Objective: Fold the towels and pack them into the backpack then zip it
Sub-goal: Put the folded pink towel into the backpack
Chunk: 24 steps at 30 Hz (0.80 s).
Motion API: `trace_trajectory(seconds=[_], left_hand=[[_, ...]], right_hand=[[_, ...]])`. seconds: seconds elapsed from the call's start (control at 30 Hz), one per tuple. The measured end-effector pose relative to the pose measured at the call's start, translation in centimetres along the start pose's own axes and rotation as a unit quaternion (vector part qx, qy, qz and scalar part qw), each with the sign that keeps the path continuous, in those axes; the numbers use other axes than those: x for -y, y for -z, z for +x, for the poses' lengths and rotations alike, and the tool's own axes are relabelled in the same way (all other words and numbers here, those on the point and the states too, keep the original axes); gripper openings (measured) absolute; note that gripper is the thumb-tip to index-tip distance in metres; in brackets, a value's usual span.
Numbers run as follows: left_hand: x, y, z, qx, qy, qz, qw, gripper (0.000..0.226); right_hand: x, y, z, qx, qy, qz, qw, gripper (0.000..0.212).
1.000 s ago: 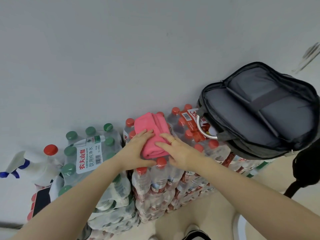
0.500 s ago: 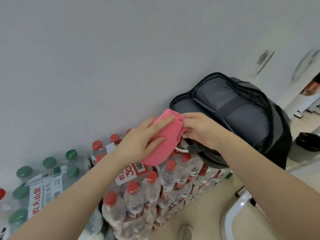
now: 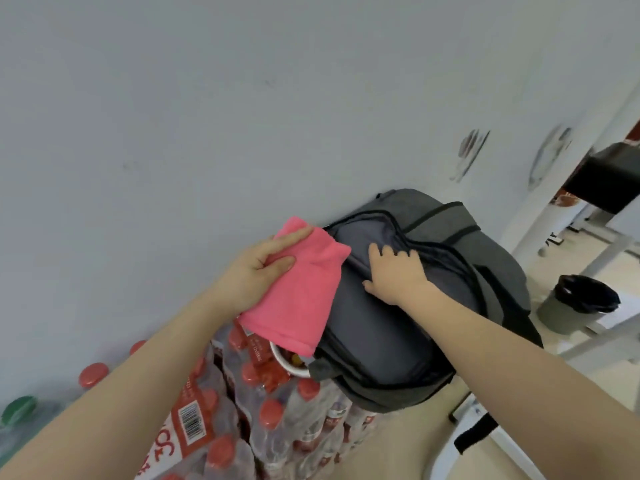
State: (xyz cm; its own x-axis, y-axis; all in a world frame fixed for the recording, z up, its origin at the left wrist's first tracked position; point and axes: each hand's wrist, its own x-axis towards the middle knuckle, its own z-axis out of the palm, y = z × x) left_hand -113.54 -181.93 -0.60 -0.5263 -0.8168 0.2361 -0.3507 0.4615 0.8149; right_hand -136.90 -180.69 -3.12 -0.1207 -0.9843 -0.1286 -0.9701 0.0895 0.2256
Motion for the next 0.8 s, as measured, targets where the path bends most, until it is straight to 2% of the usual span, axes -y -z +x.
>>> trace_trajectory(seconds=[0.13,0.23,0.3,0.33,0.37,0.4,0.43,0.47,0.5,0.53,0.57,0.6,0.63,0.7,0.73,0.8], left_hand=[[0.2,-0.6,2.2,0.017,0.064,-0.098,0.993,0.049],[-0.3,-1.6,4.6,0.007,0.089,-0.18,0.979,0.042],[-0.9,-2.8,6.2,0.055,0.111,-0.216,0.969,0.04],[-1.3,-3.6,6.8,0.096,0.119,-0.186,0.971,0.04],[-1.5,-4.4,7.5,0.145,0.111,-0.103,0.978,0.041],[-1.3,-5.3,8.3,0.188,0.078,0.023,0.979,0.042],[-1.2,-6.2,8.9,0.211,0.04,0.156,0.964,0.043],[-1.4,-6.9,9.1,0.185,0.005,0.287,0.94,0.042],[-1.6,-7.4,8.9,0.117,-0.036,0.389,0.913,0.038],[-1.9,-7.7,8.4,0.059,-0.091,0.445,0.889,0.036],[-2.3,-7.8,7.4,0.035,-0.14,0.454,0.879,0.041],[-2.6,-7.9,6.1,0.047,-0.164,0.435,0.884,0.052],[-2.5,-8.0,5.0,0.086,-0.156,0.418,0.891,0.068],[-1.4,-8.1,3.1,0.202,-0.056,0.415,0.885,0.097],[-0.6,-8.4,2.7,0.22,-0.038,0.428,0.876,0.101],[0.5,-9.1,3.4,0.222,-0.056,0.442,0.867,0.097]], right_hand=[[-1.5,1.8,0.4,-0.086,0.054,0.03,0.994,0.028],[-3.9,3.8,0.4,-0.147,0.041,0.066,0.986,0.026],[-5.1,4.5,0.5,-0.186,0.033,0.078,0.979,0.028],[-5.4,4.7,0.4,-0.197,0.031,0.083,0.976,0.028],[-5.6,4.7,0.4,-0.202,0.029,0.088,0.975,0.027],[-5.6,4.7,0.4,-0.203,0.027,0.092,0.974,0.027],[-5.5,4.7,0.4,-0.201,0.027,0.094,0.975,0.028],[-5.3,4.6,0.4,-0.199,0.027,0.092,0.975,0.029],[-5.0,4.4,0.4,-0.2,0.027,0.088,0.976,0.032],[-4.8,4.2,0.3,-0.2,0.026,0.085,0.976,0.035],[-4.6,4.0,0.2,-0.203,0.022,0.08,0.976,0.037],[-4.3,3.9,0.1,-0.207,0.016,0.073,0.975,0.04],[-4.1,3.7,-0.1,-0.214,0.01,0.068,0.975,0.042],[-3.7,3.7,-0.4,-0.23,0.001,0.063,0.971,0.046],[-3.6,3.7,-0.5,-0.235,-0.002,0.064,0.97,0.046],[-3.6,4.1,-0.6,-0.242,-0.008,0.068,0.968,0.044]])
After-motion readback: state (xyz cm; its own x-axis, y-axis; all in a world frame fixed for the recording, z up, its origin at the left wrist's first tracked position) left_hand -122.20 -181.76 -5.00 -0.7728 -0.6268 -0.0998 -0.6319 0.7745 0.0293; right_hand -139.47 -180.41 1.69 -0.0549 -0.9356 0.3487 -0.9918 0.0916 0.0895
